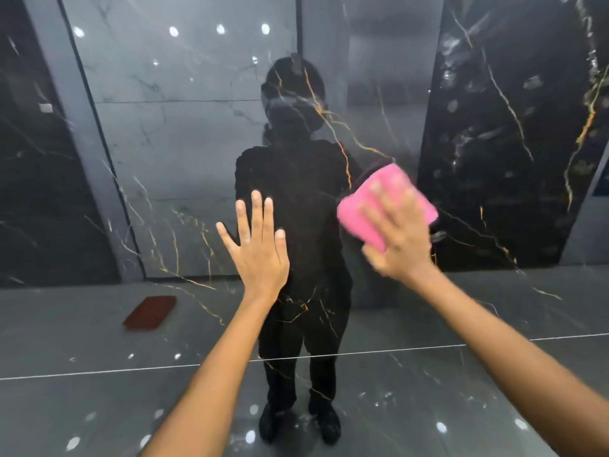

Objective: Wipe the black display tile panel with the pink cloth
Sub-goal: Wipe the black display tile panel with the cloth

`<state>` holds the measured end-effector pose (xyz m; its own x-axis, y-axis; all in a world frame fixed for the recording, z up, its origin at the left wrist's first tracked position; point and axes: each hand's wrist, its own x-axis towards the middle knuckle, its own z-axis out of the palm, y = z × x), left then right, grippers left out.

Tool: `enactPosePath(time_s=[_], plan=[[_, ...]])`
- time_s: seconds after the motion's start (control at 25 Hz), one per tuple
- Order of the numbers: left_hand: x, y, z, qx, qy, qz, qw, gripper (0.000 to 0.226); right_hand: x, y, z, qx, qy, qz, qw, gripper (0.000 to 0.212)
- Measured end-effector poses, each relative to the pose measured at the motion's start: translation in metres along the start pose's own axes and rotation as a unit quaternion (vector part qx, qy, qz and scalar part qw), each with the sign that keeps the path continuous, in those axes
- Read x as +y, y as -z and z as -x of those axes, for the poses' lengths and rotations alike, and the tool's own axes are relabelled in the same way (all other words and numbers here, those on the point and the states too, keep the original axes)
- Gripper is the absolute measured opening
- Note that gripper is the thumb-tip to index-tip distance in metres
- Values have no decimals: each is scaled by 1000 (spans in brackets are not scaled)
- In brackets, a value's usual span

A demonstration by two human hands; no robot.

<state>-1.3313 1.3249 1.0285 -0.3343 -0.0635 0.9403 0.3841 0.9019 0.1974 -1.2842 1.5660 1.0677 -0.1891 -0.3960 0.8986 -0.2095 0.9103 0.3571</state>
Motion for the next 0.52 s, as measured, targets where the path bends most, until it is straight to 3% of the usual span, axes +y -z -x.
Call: enactPosePath(time_s=[0.04, 0.12, 0.2, 0.28, 0.36, 0.44, 0.52], plan=[[1, 0, 0, 4, -1, 2, 1000, 55, -15, -8, 33, -69, 116, 19, 991, 66], [3, 1, 0, 6, 5, -4, 1000, 55, -18, -8, 107, -190, 315, 66, 928, 74], [3, 0, -1, 4, 9, -16, 1000, 54, 12, 8, 130, -240, 382, 68, 890, 82], [2, -1, -1, 4, 10, -26, 1000, 53, 45, 19, 89, -164, 315, 48, 934, 71], [2, -2, 0, 1, 11, -31, 999, 53, 60, 28, 2, -37, 134, 31, 990, 60], [4, -2, 0, 1, 9, -29, 1000, 53, 41, 20, -63, 38, 1, -25, 999, 61], [4, -1, 0, 4, 6, -25, 1000, 54, 2, 4, -54, 32, 65, -47, 996, 68]])
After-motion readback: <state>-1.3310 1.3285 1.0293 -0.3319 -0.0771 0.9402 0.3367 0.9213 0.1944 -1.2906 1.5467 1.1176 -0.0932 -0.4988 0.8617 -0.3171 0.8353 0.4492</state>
